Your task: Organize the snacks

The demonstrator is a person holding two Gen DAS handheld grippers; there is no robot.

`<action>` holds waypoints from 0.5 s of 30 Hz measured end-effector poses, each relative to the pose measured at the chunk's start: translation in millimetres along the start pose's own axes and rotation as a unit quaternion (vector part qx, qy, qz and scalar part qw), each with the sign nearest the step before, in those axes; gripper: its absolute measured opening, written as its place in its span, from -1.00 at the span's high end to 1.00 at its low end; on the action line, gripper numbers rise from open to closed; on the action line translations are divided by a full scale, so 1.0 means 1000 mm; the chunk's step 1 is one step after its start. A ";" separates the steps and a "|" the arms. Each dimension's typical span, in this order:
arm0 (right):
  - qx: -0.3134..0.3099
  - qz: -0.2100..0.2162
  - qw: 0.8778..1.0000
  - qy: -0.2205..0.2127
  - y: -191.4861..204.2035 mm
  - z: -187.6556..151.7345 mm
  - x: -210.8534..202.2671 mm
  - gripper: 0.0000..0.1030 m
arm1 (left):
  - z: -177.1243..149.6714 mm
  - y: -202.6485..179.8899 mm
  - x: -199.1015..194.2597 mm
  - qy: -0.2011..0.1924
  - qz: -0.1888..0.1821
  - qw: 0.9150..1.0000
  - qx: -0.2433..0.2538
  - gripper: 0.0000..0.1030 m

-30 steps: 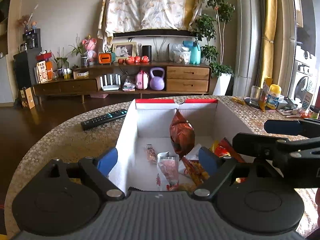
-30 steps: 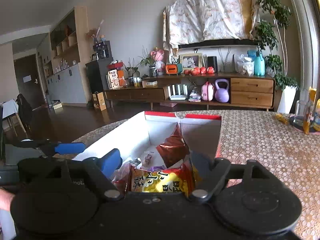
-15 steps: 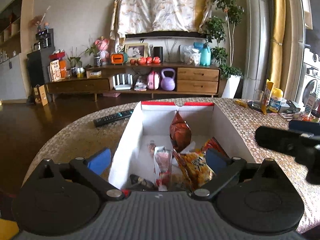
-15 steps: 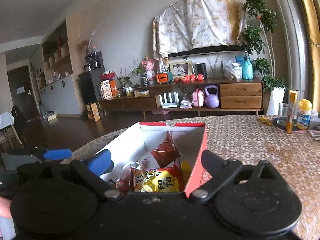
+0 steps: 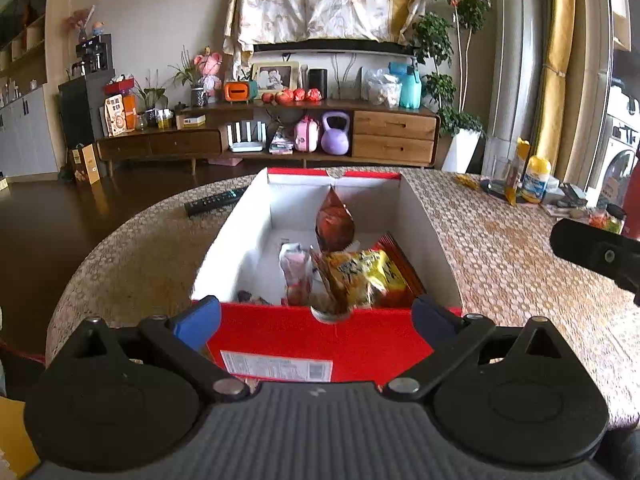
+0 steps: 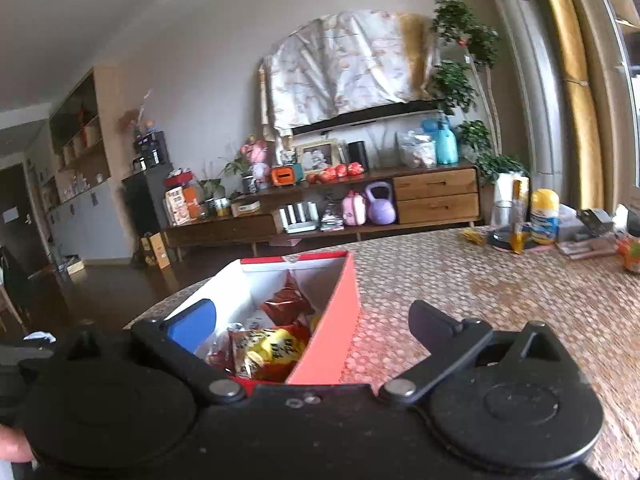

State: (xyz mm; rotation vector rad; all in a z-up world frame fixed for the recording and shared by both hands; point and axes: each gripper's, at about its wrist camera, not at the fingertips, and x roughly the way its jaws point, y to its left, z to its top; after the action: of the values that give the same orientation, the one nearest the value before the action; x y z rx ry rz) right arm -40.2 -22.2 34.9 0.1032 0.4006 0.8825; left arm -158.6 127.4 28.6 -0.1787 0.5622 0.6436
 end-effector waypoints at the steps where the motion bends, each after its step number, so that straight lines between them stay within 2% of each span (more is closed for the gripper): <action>1: 0.005 -0.004 1.000 0.000 -0.004 -0.002 -0.002 -1.00 | -0.001 -0.002 -0.001 0.002 0.003 1.000 0.001 -0.98; 4: 0.019 -0.016 1.000 0.006 -0.014 -0.010 -0.007 -1.00 | -0.004 -0.004 -0.004 0.004 0.015 1.000 0.001 -0.98; 15: 0.040 -0.040 0.998 0.022 -0.030 -0.033 -0.018 -1.00 | -0.008 -0.007 -0.011 0.001 0.020 1.000 0.004 -0.99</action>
State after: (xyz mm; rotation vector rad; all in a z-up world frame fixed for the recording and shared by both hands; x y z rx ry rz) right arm -40.8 -57.5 2.1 0.1407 0.4774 0.7919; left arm -164.9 114.2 28.0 -0.1615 0.5704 0.6793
